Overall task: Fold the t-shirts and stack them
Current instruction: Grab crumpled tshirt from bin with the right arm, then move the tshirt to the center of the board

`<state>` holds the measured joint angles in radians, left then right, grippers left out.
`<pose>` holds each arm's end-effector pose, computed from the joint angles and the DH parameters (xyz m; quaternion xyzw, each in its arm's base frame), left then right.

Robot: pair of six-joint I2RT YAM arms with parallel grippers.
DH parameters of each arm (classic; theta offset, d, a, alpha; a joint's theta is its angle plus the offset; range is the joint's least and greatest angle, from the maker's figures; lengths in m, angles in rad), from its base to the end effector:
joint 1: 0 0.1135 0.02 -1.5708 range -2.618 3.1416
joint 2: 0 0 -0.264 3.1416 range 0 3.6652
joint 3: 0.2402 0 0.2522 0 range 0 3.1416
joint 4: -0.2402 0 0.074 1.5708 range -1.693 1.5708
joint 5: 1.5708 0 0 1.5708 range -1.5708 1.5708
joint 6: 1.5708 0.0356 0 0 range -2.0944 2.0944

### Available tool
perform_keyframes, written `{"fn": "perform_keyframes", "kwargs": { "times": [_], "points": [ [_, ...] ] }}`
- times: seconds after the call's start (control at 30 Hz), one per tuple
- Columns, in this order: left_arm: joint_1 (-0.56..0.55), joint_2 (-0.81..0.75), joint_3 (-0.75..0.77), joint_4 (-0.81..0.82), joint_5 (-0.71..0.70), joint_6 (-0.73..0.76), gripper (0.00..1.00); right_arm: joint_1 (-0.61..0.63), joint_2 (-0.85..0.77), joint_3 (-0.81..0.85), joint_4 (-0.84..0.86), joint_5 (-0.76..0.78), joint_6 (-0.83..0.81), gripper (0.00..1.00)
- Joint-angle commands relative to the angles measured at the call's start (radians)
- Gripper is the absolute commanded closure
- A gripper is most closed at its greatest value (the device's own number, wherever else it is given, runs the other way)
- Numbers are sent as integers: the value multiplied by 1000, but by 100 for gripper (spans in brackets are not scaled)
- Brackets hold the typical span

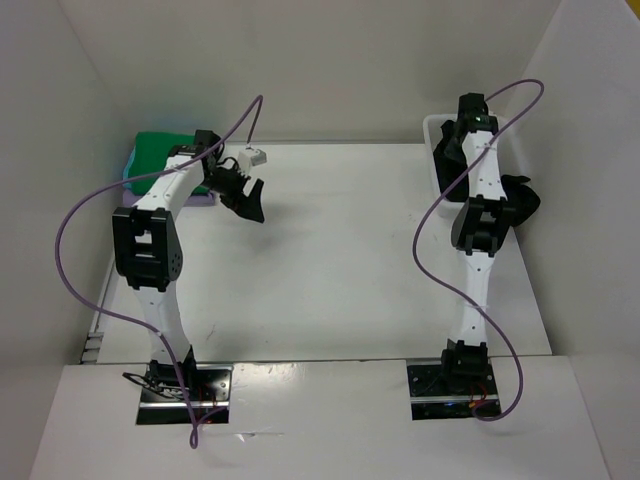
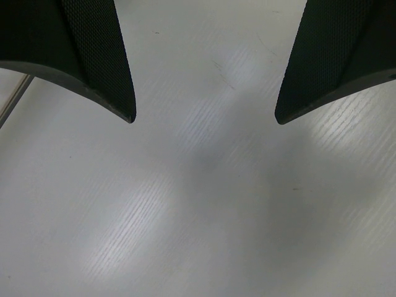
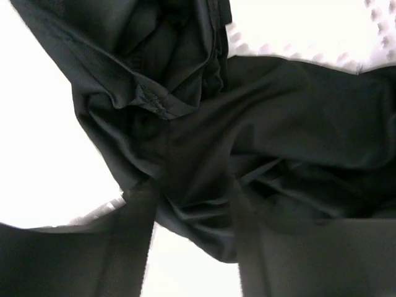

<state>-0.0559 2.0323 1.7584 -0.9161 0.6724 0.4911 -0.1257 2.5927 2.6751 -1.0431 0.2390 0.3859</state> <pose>0.4256 -0.0460 0.2468 0.3105 0.8756 -0.2777 0.2444 0.5413 -0.0769 0.2422 0.2743 0.9072 -0.0741 0.3104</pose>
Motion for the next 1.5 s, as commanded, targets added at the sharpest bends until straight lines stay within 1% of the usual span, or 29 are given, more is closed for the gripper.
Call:
{"fn": "perform_keyframes", "kwargs": {
  "times": [0.0,0.03,0.13,0.27,0.3,0.37,0.4,0.43,0.47,0.53,0.6,0.63,0.67,0.7,0.73,0.77,0.83,0.93,1.0,1.07,1.13,1.17,1.27,1.3,1.33,1.37,1.4,1.43,1.47],
  "points": [
    [-4,-7,27,-7,4,-5,1,-9,-2,72,-14,-17,10,86],
    [-4,-7,27,-7,4,-5,1,-18,-14,72,-14,-17,10,100],
    [-4,-7,27,-7,4,-5,1,-18,-83,72,-14,6,10,100],
    [-4,-34,17,-7,-5,-5,1,-18,-225,59,-14,17,1,100],
    [-4,-61,16,-7,-5,-5,1,-3,-309,58,-14,26,1,100],
    [-4,-96,7,-7,-14,-5,1,32,-397,25,-5,26,-8,100],
    [-4,-110,-3,-7,-14,-5,1,50,-492,25,5,39,-9,100],
    [-4,-125,-4,-7,-28,-5,1,70,-541,11,5,49,-9,100],
    [-4,-159,-25,-7,-37,-5,1,118,-589,-1,14,80,-22,100],
    [-4,-196,-42,2,-46,-14,1,174,-735,-1,37,106,-44,100],
    [-4,-256,-80,25,-60,-26,1,282,-827,-1,63,115,-80,100],
    [-4,-277,-95,35,-74,-42,1,329,-911,-1,96,115,-94,100],
    [-4,-321,-112,48,-83,-60,1,454,-946,-1,115,105,-114,100],
    [5,-345,-149,75,-83,-60,1,542,-977,8,133,130,-180,100],
    [5,-384,-163,88,-92,-74,1,629,-997,52,133,173,-197,100],
    [19,-402,-174,106,-108,-88,1,715,-1006,83,115,175,-197,100],
    [44,-428,-187,115,-126,-109,1,716,-1019,85,94,151,-145,100],
    [85,-484,-188,140,-140,-137,1,716,-1033,7,94,77,-125,100],
    [116,-504,-197,163,-149,-146,1,716,-994,-3,94,-4,-114,100],
    [129,-524,-197,172,-160,-160,1,716,-930,6,78,-4,-99,100],
    [130,-524,-197,172,-171,-160,1,716,-881,6,52,37,-69,100],
    [130,-524,-197,172,-171,-160,1,716,-829,6,31,37,-68,100],
    [130,-524,-197,172,-180,-140,1,696,-744,-38,11,20,-30,100],
    [130,-524,-197,162,-180,-126,1,666,-728,-52,11,5,-30,100],
    [130,-524,-197,148,-180,-117,1,655,-691,-79,11,5,-16,96],
    [130,-511,-188,138,-180,-108,1,644,-672,-89,0,5,-16,89],
    [117,-500,-188,123,-180,-96,1,614,-651,-89,-12,-7,8,74],
    [107,-500,-188,123,-180,-95,1,594,-631,-101,-24,-7,25,48],
    [107,-500,-188,111,-171,-80,1,572,-603,-115,-49,-7,39,19]
  ]
}}
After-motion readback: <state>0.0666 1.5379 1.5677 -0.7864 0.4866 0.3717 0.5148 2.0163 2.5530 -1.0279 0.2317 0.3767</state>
